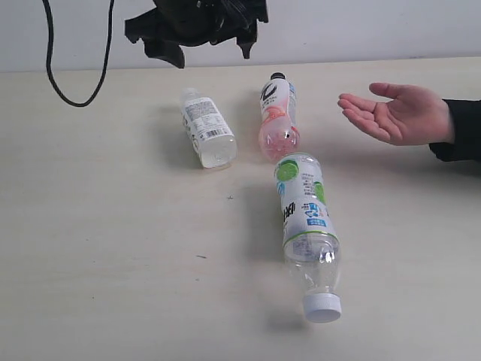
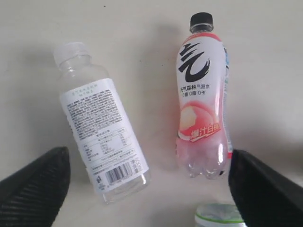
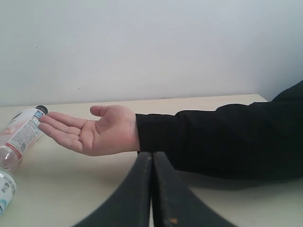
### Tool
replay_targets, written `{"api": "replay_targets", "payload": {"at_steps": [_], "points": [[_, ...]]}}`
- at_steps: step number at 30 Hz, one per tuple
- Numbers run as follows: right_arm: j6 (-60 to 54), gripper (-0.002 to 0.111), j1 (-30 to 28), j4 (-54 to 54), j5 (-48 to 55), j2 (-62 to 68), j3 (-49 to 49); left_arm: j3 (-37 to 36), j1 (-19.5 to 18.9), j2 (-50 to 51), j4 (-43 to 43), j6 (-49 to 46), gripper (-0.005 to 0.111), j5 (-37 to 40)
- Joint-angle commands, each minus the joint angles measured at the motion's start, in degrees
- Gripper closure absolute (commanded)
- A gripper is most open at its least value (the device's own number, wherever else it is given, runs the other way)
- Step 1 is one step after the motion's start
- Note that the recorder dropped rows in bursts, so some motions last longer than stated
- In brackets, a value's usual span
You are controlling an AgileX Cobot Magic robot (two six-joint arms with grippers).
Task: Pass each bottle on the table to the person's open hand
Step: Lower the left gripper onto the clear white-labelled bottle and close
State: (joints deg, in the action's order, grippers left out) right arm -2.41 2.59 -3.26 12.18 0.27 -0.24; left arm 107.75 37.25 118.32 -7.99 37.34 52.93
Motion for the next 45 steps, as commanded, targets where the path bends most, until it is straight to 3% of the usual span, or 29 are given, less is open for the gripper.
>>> {"api": "replay_targets", "payload": {"at_steps": [1,8,24,45], "points": [[-0.49,0.108,0.12,0.16,-0.75,-0.27,0.24,-0.23,-1.00,2.79,0.71,4.92,0.020,-2.45],[-0.49,0.108,0.12,0.16,-0.75,-0.27,0.24,-0.23,-2.43,9.36,0.97,11.40,0.020,-3.80],[-0.49,0.108,0.12,0.27,-0.75,-0.27,0.24,-0.23,-4.28,15.42,2.82,12.79,0.020,-8.01],[-0.49,0.108,0.12,0.14,-0.75,-0.27,0.24,-0.23,-4.75,17.27,2.72,11.05,0.021,-6.72]]}}
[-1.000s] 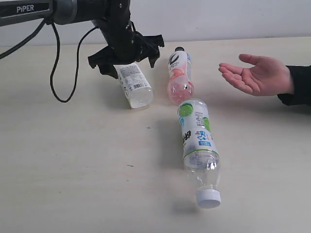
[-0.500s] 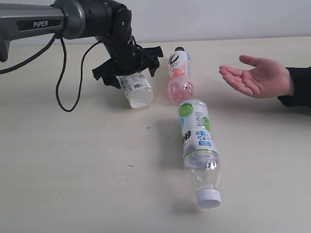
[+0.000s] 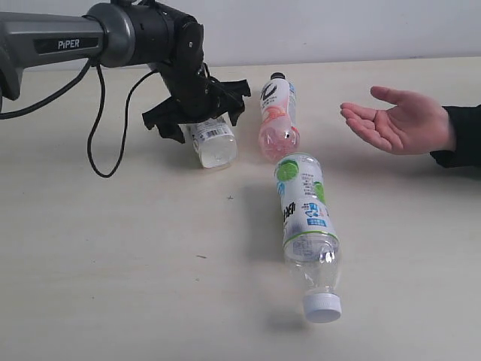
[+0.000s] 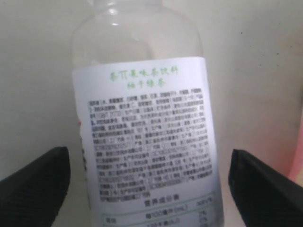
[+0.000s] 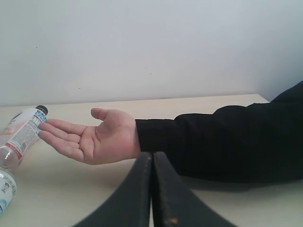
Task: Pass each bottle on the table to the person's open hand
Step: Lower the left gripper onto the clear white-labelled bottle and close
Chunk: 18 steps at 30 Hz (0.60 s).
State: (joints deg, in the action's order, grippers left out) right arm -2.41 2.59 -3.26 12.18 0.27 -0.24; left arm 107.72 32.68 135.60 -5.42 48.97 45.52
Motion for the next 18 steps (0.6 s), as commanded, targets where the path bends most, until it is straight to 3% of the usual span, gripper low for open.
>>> {"api": "replay_targets", "payload": {"at_steps": [1,4,10,18], "points": [[-0.49,0.108,0.12,0.14,-0.75,-0.27,0.24,-0.20,-0.18,-0.01,0.14,-0.58,0.021,0.77],[-0.49,0.108,0.12,0.14,-0.75,-0.27,0.24,-0.20,-0.18,-0.01,0.14,-0.73,0.027,1.03],[-0.49,0.108,0.12,0.14,-0.75,-0.27,0.24,-0.20,-0.18,-0.01,-0.12,-0.73,0.065,2.00],[-0.49,0.108,0.12,0.14,-0.75,-0.27,0.24,-0.20,-0.18,-0.01,-0.55,-1.92,0.107,4.80]]}}
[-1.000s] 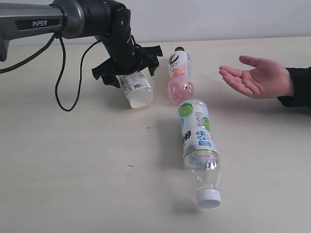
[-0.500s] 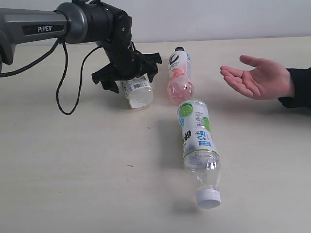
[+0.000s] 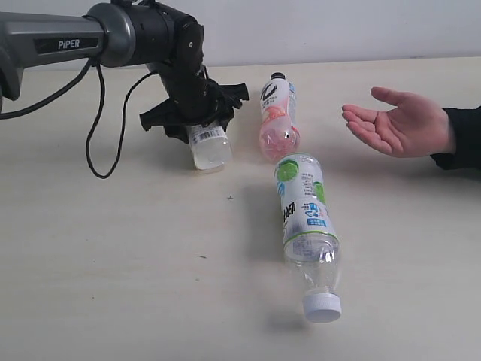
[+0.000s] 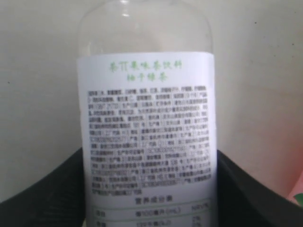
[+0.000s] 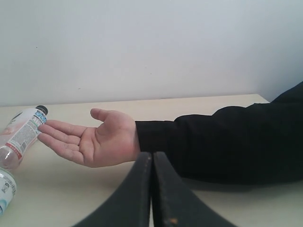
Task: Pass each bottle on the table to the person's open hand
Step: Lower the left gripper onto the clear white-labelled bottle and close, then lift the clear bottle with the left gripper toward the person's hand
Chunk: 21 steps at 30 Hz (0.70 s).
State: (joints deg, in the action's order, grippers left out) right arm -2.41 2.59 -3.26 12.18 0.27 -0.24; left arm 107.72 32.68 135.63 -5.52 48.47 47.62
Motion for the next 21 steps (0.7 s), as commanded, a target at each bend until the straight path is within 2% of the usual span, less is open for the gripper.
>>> {"api": "replay_targets", "payload": {"at_steps": [1,13,21], "points": [[-0.49,0.108,0.12,0.14,-0.75,-0.27,0.24,-0.20,-0.18,-0.04,-0.55,-2.45,0.107,3.25],[-0.49,0.108,0.12,0.14,-0.75,-0.27,0.24,-0.20,0.05,-2.79,-1.58,-5.12,0.107,9.32],[-0.49,0.108,0.12,0.23,-0.75,-0.27,0.24,-0.20,1.84,-7.42,-2.37,-9.05,0.107,12.41]]}}
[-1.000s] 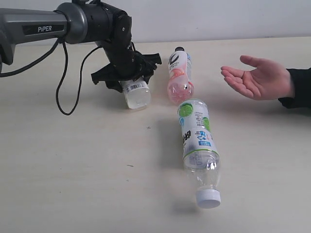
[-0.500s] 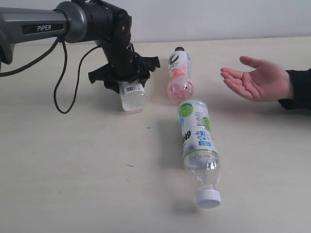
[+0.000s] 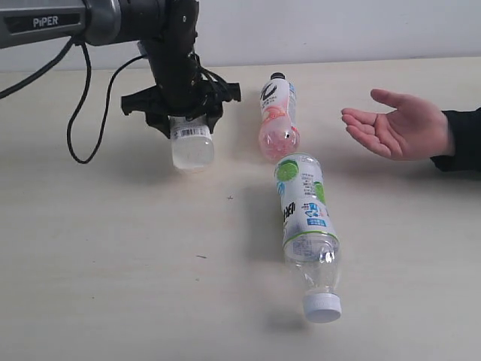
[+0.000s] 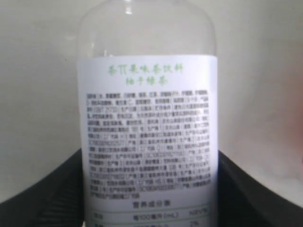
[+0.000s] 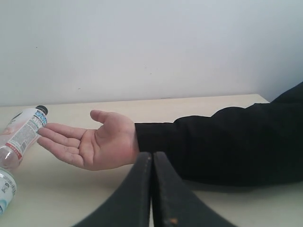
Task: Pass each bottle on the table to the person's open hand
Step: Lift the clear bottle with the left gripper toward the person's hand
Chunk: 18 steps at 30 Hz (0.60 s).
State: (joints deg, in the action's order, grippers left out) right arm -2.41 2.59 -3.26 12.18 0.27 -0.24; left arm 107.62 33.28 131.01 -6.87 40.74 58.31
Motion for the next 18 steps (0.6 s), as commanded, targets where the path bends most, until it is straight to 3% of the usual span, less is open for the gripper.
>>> {"api": "replay_targets", "payload": {"at_steps": [1,18], "points": [[-0.49,0.108,0.12,0.23,-0.75,-0.27,0.24,-0.10,1.51,-3.42,-1.16,-1.32,0.107,2.24],[-0.49,0.108,0.12,0.23,-0.75,-0.27,0.24,-0.10,9.78,-12.80,-9.32,-1.32,0.107,6.91]]}}
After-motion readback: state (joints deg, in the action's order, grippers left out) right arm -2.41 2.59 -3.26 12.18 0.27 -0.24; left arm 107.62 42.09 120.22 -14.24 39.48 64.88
